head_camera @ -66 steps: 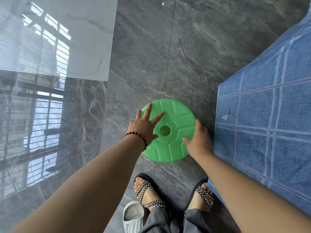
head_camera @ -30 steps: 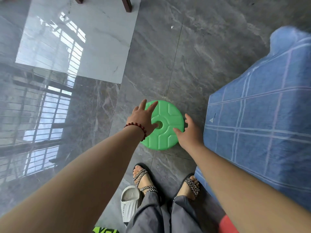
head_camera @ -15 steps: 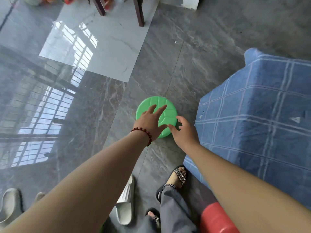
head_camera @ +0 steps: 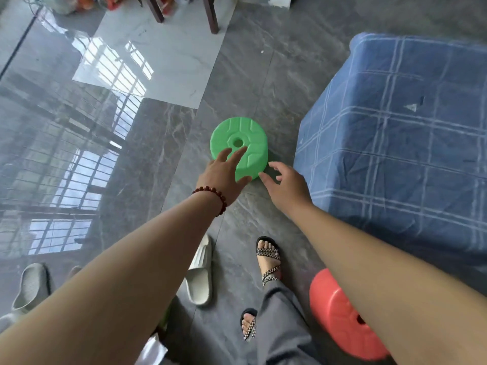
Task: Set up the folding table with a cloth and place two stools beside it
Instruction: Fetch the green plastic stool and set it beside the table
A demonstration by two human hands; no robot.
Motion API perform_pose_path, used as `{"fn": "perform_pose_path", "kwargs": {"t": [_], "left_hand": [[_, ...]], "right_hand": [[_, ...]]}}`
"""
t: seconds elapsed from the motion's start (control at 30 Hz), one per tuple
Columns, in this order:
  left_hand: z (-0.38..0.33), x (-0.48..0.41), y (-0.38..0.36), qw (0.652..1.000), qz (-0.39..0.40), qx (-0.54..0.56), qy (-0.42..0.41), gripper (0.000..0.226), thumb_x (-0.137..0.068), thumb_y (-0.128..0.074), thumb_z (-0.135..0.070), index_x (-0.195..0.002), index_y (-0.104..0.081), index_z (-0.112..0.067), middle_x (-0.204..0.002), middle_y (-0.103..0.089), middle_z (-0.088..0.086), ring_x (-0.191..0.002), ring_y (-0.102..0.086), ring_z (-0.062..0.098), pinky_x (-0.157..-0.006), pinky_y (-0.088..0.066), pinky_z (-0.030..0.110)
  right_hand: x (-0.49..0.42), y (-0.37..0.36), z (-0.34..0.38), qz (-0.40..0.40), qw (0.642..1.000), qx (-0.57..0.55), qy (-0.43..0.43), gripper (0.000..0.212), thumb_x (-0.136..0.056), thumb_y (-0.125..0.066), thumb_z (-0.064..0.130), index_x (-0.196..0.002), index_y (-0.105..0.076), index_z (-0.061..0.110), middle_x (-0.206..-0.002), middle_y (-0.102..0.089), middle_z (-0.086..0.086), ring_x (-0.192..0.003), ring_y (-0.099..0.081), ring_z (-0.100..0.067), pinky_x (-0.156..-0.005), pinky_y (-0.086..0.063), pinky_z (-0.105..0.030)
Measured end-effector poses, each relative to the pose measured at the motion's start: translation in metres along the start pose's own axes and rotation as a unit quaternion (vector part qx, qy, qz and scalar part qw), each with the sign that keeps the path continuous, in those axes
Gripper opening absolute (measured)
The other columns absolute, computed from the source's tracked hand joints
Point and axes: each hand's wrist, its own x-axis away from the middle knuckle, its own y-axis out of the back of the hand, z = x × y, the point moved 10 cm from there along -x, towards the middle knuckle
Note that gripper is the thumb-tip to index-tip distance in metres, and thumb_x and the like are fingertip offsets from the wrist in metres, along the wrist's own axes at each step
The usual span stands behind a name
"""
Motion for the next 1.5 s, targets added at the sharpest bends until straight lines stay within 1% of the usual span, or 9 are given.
{"fn": "perform_pose_path", "kwargs": {"t": [0.23, 0.37, 0.5, 0.6, 0.77, 0.87, 1.07, 1.27, 1.5], "left_hand": [[-0.037, 0.053, -0.016, 0.999, -0.027, 0.022, -0.001, 0.068, -0.088, -0.056, -0.042, -0.146, -0.02, -0.038, -0.152, -0.025, 0.001, -0.135, -0.03, 0.028, -0.104, -0.038, 0.047], [-0.057, 0.076, -0.029, 1.0, -0.026, -0.003, -0.007, 0.068, -0.088, -0.056, -0.041, -0.146, -0.019, -0.037, -0.151, -0.026, 0.0, -0.136, -0.026, 0.027, -0.106, -0.035, 0.05], [-0.085, 0.088, -0.036, 0.999, -0.023, -0.044, -0.022, 0.069, -0.089, -0.056, -0.039, -0.146, -0.018, -0.039, -0.152, -0.024, 0.0, -0.137, -0.025, 0.027, -0.105, -0.035, 0.051], [-0.109, 0.092, -0.039, 0.998, -0.041, -0.04, -0.02, 0.067, -0.089, -0.055, -0.04, -0.145, -0.019, -0.039, -0.152, -0.025, 0.0, -0.136, -0.027, 0.026, -0.103, -0.037, 0.049], [-0.154, 0.099, -0.053, 0.997, -0.079, -0.015, 0.001, 0.067, -0.088, -0.056, -0.041, -0.145, -0.022, -0.037, -0.15, -0.028, 0.001, -0.133, -0.031, 0.027, -0.104, -0.037, 0.048], [-0.185, 0.11, -0.07, 0.994, -0.104, 0.011, 0.021, 0.067, -0.088, -0.058, -0.039, -0.145, -0.023, -0.037, -0.149, -0.03, 0.002, -0.132, -0.033, 0.029, -0.103, -0.037, 0.049], [-0.233, 0.132, -0.113, 0.983, -0.143, 0.089, 0.078, 0.065, -0.089, -0.057, -0.038, -0.145, -0.024, -0.034, -0.148, -0.031, 0.001, -0.126, -0.043, 0.027, -0.099, -0.043, 0.044], [-0.272, 0.166, -0.154, 0.984, -0.136, 0.101, 0.059, 0.066, -0.088, -0.058, -0.038, -0.145, -0.025, -0.033, -0.146, -0.033, -0.001, -0.122, -0.048, 0.024, -0.095, -0.043, 0.036], [-0.28, 0.209, -0.179, 0.989, -0.119, 0.089, 0.028, 0.065, -0.088, -0.058, -0.037, -0.145, -0.026, -0.032, -0.145, -0.035, 0.0, -0.123, -0.047, 0.025, -0.097, -0.043, 0.038]], "right_hand": [[0.056, 0.026, -0.016, -0.005, 1.0, 0.009, 0.018, 0.043, -0.092, -0.056, 0.036, -0.13, -0.053, 0.014, -0.134, -0.053, -0.005, -0.119, -0.051, -0.021, -0.1, -0.041, -0.033], [0.074, 0.042, -0.029, -0.013, 0.999, 0.022, 0.022, 0.042, -0.092, -0.057, 0.036, -0.127, -0.056, 0.013, -0.135, -0.051, -0.004, -0.122, -0.049, -0.02, -0.102, -0.039, -0.035], [0.084, 0.059, -0.041, -0.006, 0.999, 0.019, 0.03, 0.041, -0.091, -0.058, 0.035, -0.126, -0.057, 0.012, -0.134, -0.053, -0.004, -0.121, -0.05, -0.02, -0.1, -0.038, -0.03], [0.088, 0.077, -0.052, -0.004, 0.999, 0.005, 0.037, 0.04, -0.09, -0.06, 0.033, -0.124, -0.058, 0.012, -0.131, -0.055, -0.006, -0.119, -0.052, -0.023, -0.102, -0.039, -0.033], [0.094, 0.125, -0.076, 0.0, 0.999, -0.012, 0.053, 0.037, -0.089, -0.061, 0.033, -0.12, -0.062, 0.012, -0.123, -0.061, -0.008, -0.113, -0.057, -0.021, -0.097, -0.043, -0.031], [0.099, 0.166, -0.096, -0.006, 0.997, -0.022, 0.073, 0.035, -0.09, -0.061, 0.031, -0.12, -0.061, 0.013, -0.12, -0.064, -0.008, -0.104, -0.062, -0.021, -0.087, -0.046, -0.03], [0.117, 0.228, -0.156, 0.008, 0.995, 0.025, 0.101, 0.033, -0.09, -0.059, 0.035, -0.118, -0.059, 0.017, -0.118, -0.063, -0.005, -0.1, -0.061, -0.017, -0.082, -0.047, -0.028], [0.151, 0.238, -0.204, 0.031, 0.995, 0.044, 0.087, 0.035, -0.088, -0.061, 0.036, -0.118, -0.06, 0.018, -0.11, -0.066, -0.007, -0.093, -0.06, -0.016, -0.076, -0.04, -0.023], [0.194, 0.231, -0.225, 0.018, 0.995, 0.027, 0.096, 0.035, -0.088, -0.063, 0.03, -0.119, -0.06, 0.012, -0.122, -0.061, -0.005, -0.097, -0.061, -0.018, -0.081, -0.044, -0.024]]}}
